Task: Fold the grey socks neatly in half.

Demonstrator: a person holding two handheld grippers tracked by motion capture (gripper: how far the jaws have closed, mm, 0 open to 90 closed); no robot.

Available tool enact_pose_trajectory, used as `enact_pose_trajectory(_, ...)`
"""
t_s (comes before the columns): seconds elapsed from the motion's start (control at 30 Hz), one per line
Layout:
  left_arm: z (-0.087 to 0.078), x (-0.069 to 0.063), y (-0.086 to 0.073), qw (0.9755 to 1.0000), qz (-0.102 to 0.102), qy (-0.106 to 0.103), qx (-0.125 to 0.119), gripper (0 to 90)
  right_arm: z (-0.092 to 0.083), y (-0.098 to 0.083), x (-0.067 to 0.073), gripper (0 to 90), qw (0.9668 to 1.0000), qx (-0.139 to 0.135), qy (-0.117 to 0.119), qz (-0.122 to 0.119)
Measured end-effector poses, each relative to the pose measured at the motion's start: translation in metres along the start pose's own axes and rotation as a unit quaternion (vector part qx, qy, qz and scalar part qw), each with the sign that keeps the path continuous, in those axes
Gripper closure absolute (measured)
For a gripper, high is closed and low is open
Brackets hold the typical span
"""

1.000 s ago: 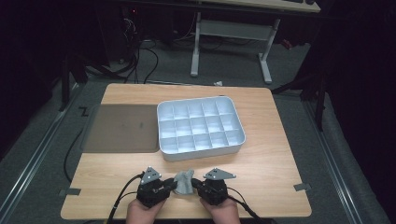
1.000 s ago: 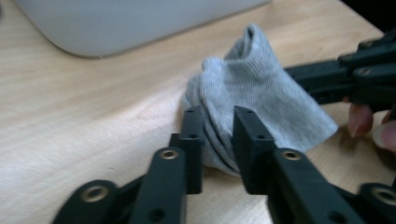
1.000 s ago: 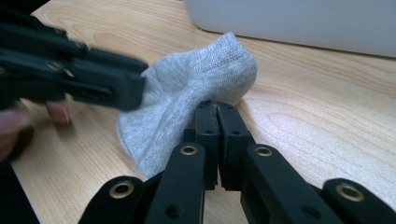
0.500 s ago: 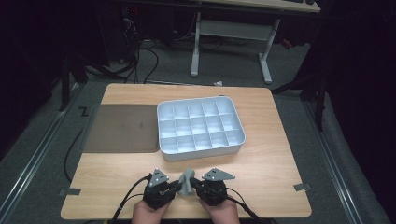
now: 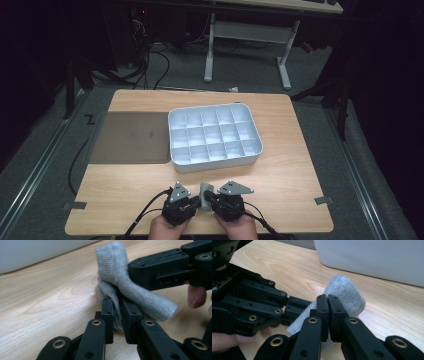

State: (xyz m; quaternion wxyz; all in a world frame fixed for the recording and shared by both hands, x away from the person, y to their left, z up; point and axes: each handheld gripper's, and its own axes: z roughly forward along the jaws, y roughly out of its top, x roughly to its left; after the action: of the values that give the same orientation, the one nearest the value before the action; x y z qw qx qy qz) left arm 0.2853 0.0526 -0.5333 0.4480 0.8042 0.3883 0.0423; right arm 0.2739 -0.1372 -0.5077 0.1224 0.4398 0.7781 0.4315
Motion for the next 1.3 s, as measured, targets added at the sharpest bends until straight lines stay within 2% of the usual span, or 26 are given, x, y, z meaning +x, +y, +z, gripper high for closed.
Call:
enact_pose_trajectory(0.13, 0.0, 0.001, 0.001, 0.9998, 0.018, -0.008, 0.009, 79.9, 0.0, -0.002, -0.001, 88.6, 1.0, 0.002, 0.001, 0.001)
enact_pose_trajectory(0.3, 0.0, 0.004, 0.001, 0.9994, 0.023, -0.018, 0.017, 78.3, 0.005, -0.005, -0.002, 90.0, 0.9999, 0.01, 0.003, 0.0)
enact_pose_trajectory(0.37, -0.001, 0.005, 0.001, 0.9991, 0.031, -0.021, 0.021, 77.8, 0.007, -0.006, -0.004, 90.0, 0.9999, 0.014, 0.002, 0.0)
enact_pose_trajectory(0.6, -0.002, 0.01, 0.0, 0.9987, 0.028, -0.033, 0.028, 73.2, 0.012, -0.012, -0.002, 90.0, 0.9995, 0.02, -0.008, -0.021)
enact_pose_trajectory(0.7, -0.004, 0.011, -0.001, 0.9987, 0.027, -0.033, 0.027, 69.0, 0.013, -0.011, 0.0, 90.0, 0.9989, 0.023, -0.014, -0.037)
enact_pose_trajectory(0.8, -0.008, 0.011, -0.001, 0.9988, 0.025, -0.035, 0.025, 65.4, 0.013, -0.012, 0.001, 90.0, 0.9989, 0.022, -0.015, -0.039)
enact_pose_trajectory(0.87, -0.012, 0.011, -0.001, 0.999, 0.022, -0.034, 0.018, 61.4, 0.013, -0.012, 0.0, 90.0, 0.9989, 0.021, -0.014, -0.04)
enact_pose_trajectory(1.03, -0.02, 0.012, 0.0, 0.9994, 0.012, -0.03, -0.012, 62.6, 0.013, -0.013, -0.001, 90.0, 0.9991, 0.019, -0.007, -0.038)
enact_pose_trajectory(1.2, -0.022, 0.009, 0.0, 0.9991, 0.009, -0.015, -0.039, 68.7, 0.013, -0.014, -0.002, 90.0, 0.9992, 0.018, -0.003, -0.036)
enact_pose_trajectory(1.3, -0.023, 0.006, 0.001, 0.9983, 0.006, -0.006, -0.058, 75.3, 0.013, -0.014, -0.004, 90.0, 0.9993, 0.017, 0.001, -0.033)
